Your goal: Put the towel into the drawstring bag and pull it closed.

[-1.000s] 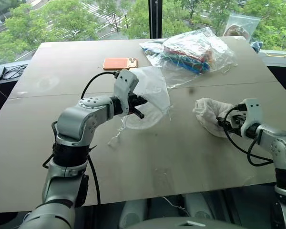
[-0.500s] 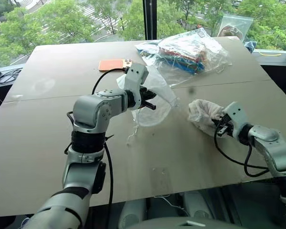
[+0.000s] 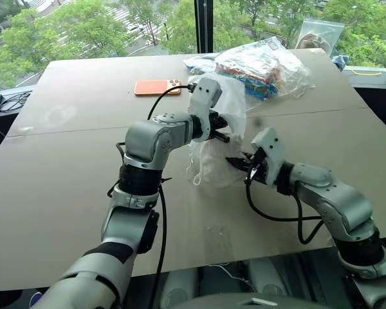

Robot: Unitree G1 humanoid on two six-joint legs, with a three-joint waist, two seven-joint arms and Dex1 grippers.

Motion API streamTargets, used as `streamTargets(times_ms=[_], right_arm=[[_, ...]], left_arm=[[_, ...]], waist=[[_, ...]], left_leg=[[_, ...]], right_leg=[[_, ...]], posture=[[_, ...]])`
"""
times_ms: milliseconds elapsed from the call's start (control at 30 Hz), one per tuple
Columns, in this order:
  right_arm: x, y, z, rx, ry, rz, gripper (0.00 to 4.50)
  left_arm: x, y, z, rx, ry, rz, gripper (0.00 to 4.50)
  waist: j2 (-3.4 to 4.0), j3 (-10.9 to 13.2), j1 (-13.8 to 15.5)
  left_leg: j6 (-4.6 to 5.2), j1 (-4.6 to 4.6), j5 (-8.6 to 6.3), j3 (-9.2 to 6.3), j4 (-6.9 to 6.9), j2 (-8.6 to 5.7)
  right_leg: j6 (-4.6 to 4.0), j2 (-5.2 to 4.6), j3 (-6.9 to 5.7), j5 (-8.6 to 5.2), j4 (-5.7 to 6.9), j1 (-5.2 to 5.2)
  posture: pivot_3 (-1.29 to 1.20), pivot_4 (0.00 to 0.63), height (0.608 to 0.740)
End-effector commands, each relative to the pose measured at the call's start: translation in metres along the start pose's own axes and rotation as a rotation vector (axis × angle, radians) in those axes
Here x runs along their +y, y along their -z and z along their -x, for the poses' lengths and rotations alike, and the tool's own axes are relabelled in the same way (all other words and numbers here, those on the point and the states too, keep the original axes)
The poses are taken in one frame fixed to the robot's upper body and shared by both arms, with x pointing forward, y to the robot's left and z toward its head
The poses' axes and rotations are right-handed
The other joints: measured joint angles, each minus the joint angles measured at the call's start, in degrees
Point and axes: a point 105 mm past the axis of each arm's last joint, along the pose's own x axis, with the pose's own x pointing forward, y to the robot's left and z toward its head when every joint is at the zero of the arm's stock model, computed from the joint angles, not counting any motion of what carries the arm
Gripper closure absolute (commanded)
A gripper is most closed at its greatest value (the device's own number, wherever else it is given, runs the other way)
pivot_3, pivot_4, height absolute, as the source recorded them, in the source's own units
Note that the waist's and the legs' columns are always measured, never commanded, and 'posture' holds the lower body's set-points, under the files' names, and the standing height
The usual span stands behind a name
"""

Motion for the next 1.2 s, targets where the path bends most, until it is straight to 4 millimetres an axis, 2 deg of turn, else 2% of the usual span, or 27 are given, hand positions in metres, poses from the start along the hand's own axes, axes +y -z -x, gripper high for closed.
streamTargets(times_ms=[33, 167, 333, 400, 467, 567, 633, 800, 900, 1000, 1067, 1200], right_arm=[[0.002, -0.009, -0.002, -0.029, -0.002, 0.003, 4.47], [0.015, -0.017, 0.006, -0.078, -0.11, -0.052, 4.47], [0.034, -0.021, 0.015, -0.091, -0.263, 0.008, 4.47], [0.035, -0.028, 0.017, -0.138, -0.279, 0.037, 4.47], [0.024, -0.029, 0.012, -0.147, -0.221, 0.027, 4.47], [-0.001, -0.02, 0.002, -0.114, -0.067, -0.003, 4.47], [-0.016, -0.005, -0.001, -0.044, 0.022, -0.018, 4.47], [-0.023, 0.011, -0.01, 0.016, 0.072, -0.049, 4.47], [-0.026, 0.009, -0.02, 0.01, 0.109, -0.095, 4.47], [-0.032, -0.004, -0.028, -0.085, 0.174, -0.262, 4.47], [-0.037, -0.008, -0.028, -0.131, 0.211, -0.355, 4.47], [-0.058, -0.011, -0.015, -0.22, 0.301, -0.532, 4.47]], left_arm=[[0.002, -0.018, 0.008, -0.075, -0.016, -0.039, 4.5], [0.012, -0.021, 0.012, -0.084, -0.051, -0.03, 4.5], [0.028, -0.017, 0.016, -0.077, -0.11, 0.034, 4.5], [0.029, -0.015, 0.016, -0.073, -0.103, 0.087, 4.5], [0.025, -0.014, 0.017, -0.059, -0.085, 0.07, 4.5], [0.017, -0.01, 0.021, -0.043, -0.04, 0.057, 4.5], [0.013, -0.009, 0.025, -0.044, -0.016, 0.052, 4.5], [0.003, -0.009, 0.03, -0.053, 0.027, 0.042, 4.5], [-0.004, -0.009, 0.031, -0.057, 0.063, 0.035, 4.5], [-0.01, -0.002, 0.034, -0.023, 0.096, 0.029, 4.5], [-0.01, 0.006, 0.037, 0.013, 0.099, 0.041, 4.5], [-0.001, 0.024, 0.048, 0.087, 0.077, 0.054, 4.5]], waist=[[0.0, 0.0, 0.4], [0.0, 0.0, 0.58], [0.01, 0.01, 0.56], [0.01, 0.0, 0.55], [0.01, 0.0, 0.37], [0.01, 0.0, 0.41], [0.01, 0.0, 0.49], [0.01, 0.0, 0.54], [0.01, 0.0, 0.37], [0.01, 0.0, 0.27], [0.02, 0.0, 0.3], [0.02, 0.0, 0.45]], left_leg=[[0.0, -0.03, 0.0, 0.0, 0.0, -0.01], [-0.01, -0.36, 0.01, -0.03, 0.03, -0.06], [-0.01, -0.53, 0.0, -0.1, 0.06, -0.1], [0.0, -0.53, 0.0, -0.12, 0.06, -0.12], [0.0, -0.53, 0.0, -0.12, 0.06, -0.21], [-0.02, -0.52, 0.01, -0.13, 0.07, -0.23], [-0.1, -0.53, 0.06, -0.12, 0.07, -0.27], [-0.29, -0.56, 0.17, -0.1, 0.07, -0.36], [-0.29, -0.57, 0.18, -0.07, 0.07, -0.39], [-0.34, -0.59, 0.21, -0.04, 0.06, -0.37], [-0.37, -0.58, 0.22, -0.04, 0.05, -0.33], [-0.35, -0.66, 0.21, -0.05, 0.05, -0.32]], right_leg=[[0.0, -0.02, 0.0, 0.0, -0.01, -0.02], [0.02, -0.12, -0.06, 0.01, -0.02, -0.31], [0.02, -0.15, -0.15, 0.01, 0.0, -0.45], [0.02, -0.15, -0.17, 0.01, 0.01, -0.45], [0.02, -0.13, -0.17, 0.01, 0.04, -0.45], [0.02, -0.14, -0.16, 0.01, 0.14, -0.49], [0.01, -0.19, -0.15, 0.01, 0.2, -0.52], [0.02, -0.33, -0.14, 0.01, 0.24, -0.56], [0.02, -0.33, -0.11, 0.01, 0.32, -0.63], [0.01, -0.31, -0.06, 0.01, 0.42, -0.73], [0.0, -0.28, -0.04, 0.01, 0.46, -0.75], [0.01, -0.35, -0.04, 0.01, 0.45, -0.8]], posture=[[0.0, 0.15, 0.74], [0.0, 0.15, 0.74], [0.0, 0.15, 0.74], [0.0, 0.15, 0.74], [0.0, 0.15, 0.74], [0.0, 0.15, 0.74], [0.0, 0.15, 0.74], [0.0, 0.15, 0.74], [0.0, 0.15, 0.74], [0.0, 0.15, 0.74], [0.0, 0.15, 0.74], [0.0, 0.15, 0.74]])
